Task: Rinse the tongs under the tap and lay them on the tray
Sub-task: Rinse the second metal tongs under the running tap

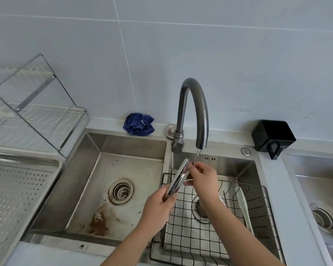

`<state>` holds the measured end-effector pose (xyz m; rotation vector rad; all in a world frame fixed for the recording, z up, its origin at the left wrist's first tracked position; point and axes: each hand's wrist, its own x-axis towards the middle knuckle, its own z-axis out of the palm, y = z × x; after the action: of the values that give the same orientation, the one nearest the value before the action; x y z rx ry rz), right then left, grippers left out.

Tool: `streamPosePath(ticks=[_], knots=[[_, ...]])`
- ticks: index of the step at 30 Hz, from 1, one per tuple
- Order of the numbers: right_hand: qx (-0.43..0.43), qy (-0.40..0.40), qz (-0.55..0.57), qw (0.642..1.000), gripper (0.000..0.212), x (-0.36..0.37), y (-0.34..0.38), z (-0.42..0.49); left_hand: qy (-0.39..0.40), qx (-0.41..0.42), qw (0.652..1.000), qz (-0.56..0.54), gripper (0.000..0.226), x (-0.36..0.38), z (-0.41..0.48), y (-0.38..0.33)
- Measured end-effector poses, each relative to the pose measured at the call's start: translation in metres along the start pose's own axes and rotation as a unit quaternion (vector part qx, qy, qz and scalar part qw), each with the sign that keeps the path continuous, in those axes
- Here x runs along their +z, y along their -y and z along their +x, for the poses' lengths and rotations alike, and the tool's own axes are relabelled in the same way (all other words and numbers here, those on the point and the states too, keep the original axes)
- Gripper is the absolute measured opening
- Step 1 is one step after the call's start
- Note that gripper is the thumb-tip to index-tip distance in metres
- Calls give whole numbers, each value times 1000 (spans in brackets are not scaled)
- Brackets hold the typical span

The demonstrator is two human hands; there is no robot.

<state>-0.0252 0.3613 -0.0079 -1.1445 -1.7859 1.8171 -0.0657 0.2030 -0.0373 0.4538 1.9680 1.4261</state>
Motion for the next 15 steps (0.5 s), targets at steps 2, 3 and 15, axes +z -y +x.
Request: streamPosePath(ticks=[2, 3, 15], knots=[[5, 16, 3, 1000, 20, 2, -2, -3, -8, 6, 1000, 8, 32, -2, -2, 1], [6, 15, 9, 1000, 21, 2, -1, -3, -12, 10, 1000, 9, 28, -2, -3, 2], [-12, -27, 18, 999, 24, -1, 7, 2, -15, 27, 998, 45, 25, -3, -2, -6]])
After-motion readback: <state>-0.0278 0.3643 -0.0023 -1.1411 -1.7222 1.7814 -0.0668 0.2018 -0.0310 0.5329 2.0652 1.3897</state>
